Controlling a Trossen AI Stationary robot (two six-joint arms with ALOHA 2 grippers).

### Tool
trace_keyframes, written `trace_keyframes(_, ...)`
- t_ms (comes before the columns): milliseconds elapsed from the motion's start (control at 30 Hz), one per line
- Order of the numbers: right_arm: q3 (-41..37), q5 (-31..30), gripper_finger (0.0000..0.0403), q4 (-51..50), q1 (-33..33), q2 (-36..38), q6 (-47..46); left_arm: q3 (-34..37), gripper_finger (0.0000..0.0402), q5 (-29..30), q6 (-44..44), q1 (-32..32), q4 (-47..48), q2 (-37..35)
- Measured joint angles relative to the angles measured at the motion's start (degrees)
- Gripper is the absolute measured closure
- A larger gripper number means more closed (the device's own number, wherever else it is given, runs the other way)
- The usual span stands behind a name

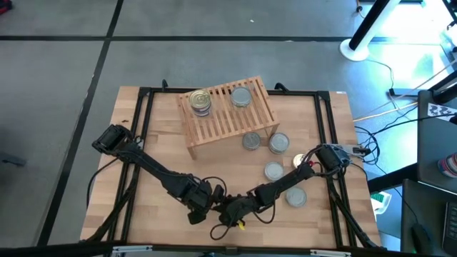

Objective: Stack canned seafood by type on shelf
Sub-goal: Put the blue tuna can on the shelf aligned with the other blue tuna can

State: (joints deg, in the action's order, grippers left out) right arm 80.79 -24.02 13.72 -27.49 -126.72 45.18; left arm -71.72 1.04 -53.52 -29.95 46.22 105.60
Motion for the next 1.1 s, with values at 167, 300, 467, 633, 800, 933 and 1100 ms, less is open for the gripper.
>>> trace_keyframes(167, 0.00, -0.80, 0.0114, -0.68, 1.43, -0.02, -14.38, -0.09, 0.0401, 0.00, 0.00, -0.04, -0.04, -0.07)
trace_keyframes(300, 0.00, 1.82, 0.0114, -2.57, 2.93, -0.04, -24.40, -0.11, 0.0401, 0.00, -0.04, -0.05, -0.04, -0.13)
trace_keyframes(467, 0.00, 11.83, 0.0114, -4.31, 5.42, -0.07, -39.95, -0.11, 0.0401, -0.02, -0.07, -0.17, -0.13, -0.13)
trace_keyframes(633, -0.02, 14.15, 0.0114, -4.97, 7.60, -0.07, -49.71, -0.13, 0.0401, -0.09, -0.12, -0.71, -0.33, -0.24)
trace_keyframes(800, -0.02, 14.14, 0.0114, -4.84, 8.92, -0.07, -53.97, -0.13, 0.0401, 0.07, -0.21, -1.51, -0.19, -0.24)
trace_keyframes(933, -0.02, 18.87, 0.0114, -4.47, 9.44, -0.07, -59.34, -0.02, 0.0401, 0.49, -0.39, -2.35, -0.21, -0.24)
trace_keyframes(1100, -0.02, 23.60, 0.0114, -4.38, 10.53, -0.07, -65.52, 0.00, 0.0402, 0.59, -0.48, -3.10, -0.39, 0.38)
